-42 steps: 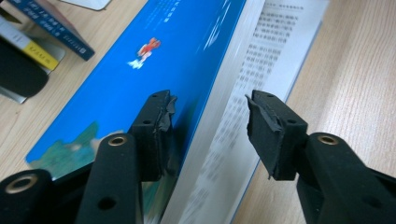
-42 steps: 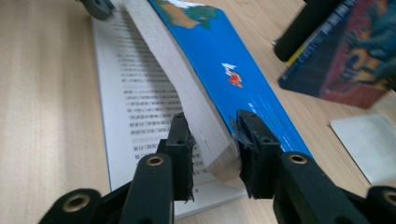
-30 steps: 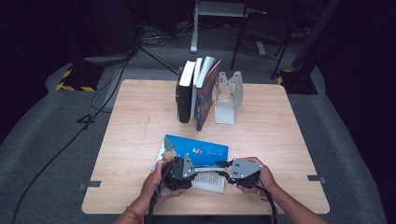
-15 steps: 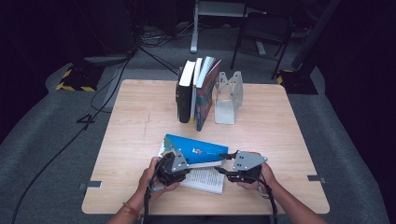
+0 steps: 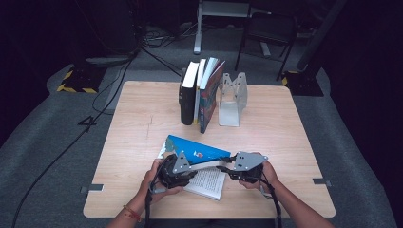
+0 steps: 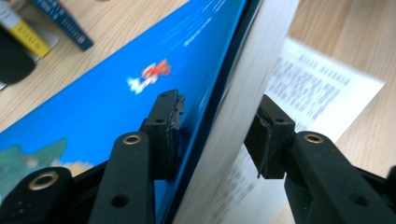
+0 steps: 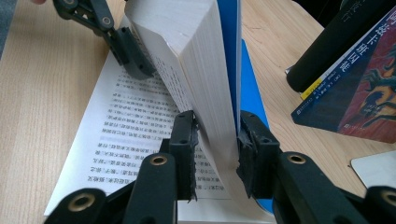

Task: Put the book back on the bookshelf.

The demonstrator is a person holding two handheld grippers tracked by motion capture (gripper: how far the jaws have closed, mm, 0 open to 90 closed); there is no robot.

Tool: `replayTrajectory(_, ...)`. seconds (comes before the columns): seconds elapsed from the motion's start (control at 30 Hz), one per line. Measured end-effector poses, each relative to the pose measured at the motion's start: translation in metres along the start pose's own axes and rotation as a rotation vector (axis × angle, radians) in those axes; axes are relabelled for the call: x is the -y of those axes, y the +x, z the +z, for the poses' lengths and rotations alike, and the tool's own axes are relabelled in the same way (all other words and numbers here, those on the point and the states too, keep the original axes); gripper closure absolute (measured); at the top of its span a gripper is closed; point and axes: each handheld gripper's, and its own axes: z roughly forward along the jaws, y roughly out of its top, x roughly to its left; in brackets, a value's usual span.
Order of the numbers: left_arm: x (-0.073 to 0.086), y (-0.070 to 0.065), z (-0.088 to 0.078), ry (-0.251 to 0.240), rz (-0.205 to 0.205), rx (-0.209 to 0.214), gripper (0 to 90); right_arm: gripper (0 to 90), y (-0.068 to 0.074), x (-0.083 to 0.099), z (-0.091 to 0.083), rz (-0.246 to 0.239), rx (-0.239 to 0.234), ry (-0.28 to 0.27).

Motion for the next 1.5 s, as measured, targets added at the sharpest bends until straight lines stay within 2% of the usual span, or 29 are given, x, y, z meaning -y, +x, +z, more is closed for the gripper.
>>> replayTrajectory(0.03, -0.002, -0.004, 0.001, -0.013, 0.015, -0.017, 61.9, 69.1, 0.001, 0.000, 0.000, 0.001, 0.003, 0.001)
replayTrajectory(0.1, -0.005, -0.008, 0.003, -0.006, 0.035, -0.046, 66.6, 68.6, 0.001, 0.000, 0.000, -0.001, 0.006, 0.004)
replayTrajectory(0.2, -0.003, -0.008, 0.002, -0.037, 0.039, -0.056, 70.1, 65.0, 0.000, 0.000, -0.001, 0.011, 0.016, -0.010)
replayTrajectory(0.33, -0.002, -0.003, -0.005, -0.092, 0.008, -0.047, 72.3, 52.2, -0.007, 0.005, -0.010, 0.072, 0.056, -0.055)
replayTrajectory(0.43, -0.002, 0.004, -0.014, -0.115, -0.002, -0.022, 73.0, 49.3, -0.020, 0.018, -0.020, 0.155, 0.089, -0.063)
replayTrajectory(0.53, 0.000, 0.011, -0.024, -0.143, -0.013, -0.017, 73.6, 48.5, -0.030, 0.031, -0.020, 0.195, 0.124, -0.022)
replayTrajectory(0.6, 0.002, 0.012, -0.028, -0.151, -0.017, -0.024, 74.4, 48.0, -0.036, 0.041, -0.015, 0.232, 0.107, 0.013)
replayTrajectory(0.67, 0.004, 0.013, -0.031, -0.160, -0.017, -0.030, 75.0, 47.9, -0.036, 0.047, -0.009, 0.208, 0.124, 0.066)
replayTrajectory(0.7, 0.004, 0.014, -0.034, -0.164, -0.018, -0.029, 75.3, 47.7, -0.036, 0.049, -0.006, 0.206, 0.114, 0.075)
replayTrajectory(0.77, 0.005, 0.015, -0.037, -0.176, -0.022, -0.034, 75.6, 46.5, -0.037, 0.056, 0.002, 0.255, 0.063, 0.095)
replayTrajectory(0.8, 0.005, 0.016, -0.039, -0.178, -0.024, -0.031, 75.8, 46.5, -0.036, 0.058, 0.006, 0.259, 0.051, 0.106)
replayTrajectory(0.9, 0.005, 0.017, -0.042, -0.191, -0.034, -0.033, 76.0, 46.1, -0.032, 0.060, 0.018, 0.242, 0.042, 0.144)
replayTrajectory(1.03, 0.005, 0.017, -0.043, -0.190, -0.020, -0.032, 76.2, 43.5, -0.029, 0.061, 0.028, 0.230, 0.025, 0.165)
replayTrajectory(1.2, 0.005, 0.018, -0.044, -0.198, -0.031, -0.030, 76.1, 41.6, -0.024, 0.061, 0.038, 0.229, -0.026, 0.153)
replayTrajectory(1.33, 0.005, 0.018, -0.046, -0.206, -0.034, -0.022, 76.0, 40.9, -0.020, 0.060, 0.040, 0.227, -0.050, 0.134)
replayTrajectory(1.43, 0.006, 0.018, -0.046, -0.207, -0.034, -0.023, 76.0, 42.6, -0.019, 0.059, 0.039, 0.227, -0.051, 0.123)
replayTrajectory(1.47, 0.006, 0.019, -0.047, -0.212, -0.037, -0.024, 76.0, 51.8, -0.017, 0.057, 0.035, 0.222, -0.054, 0.089)
replayTrajectory(1.5, 0.005, 0.019, -0.047, -0.213, -0.038, -0.022, 76.1, 54.7, -0.015, 0.055, 0.032, 0.218, -0.050, 0.065)
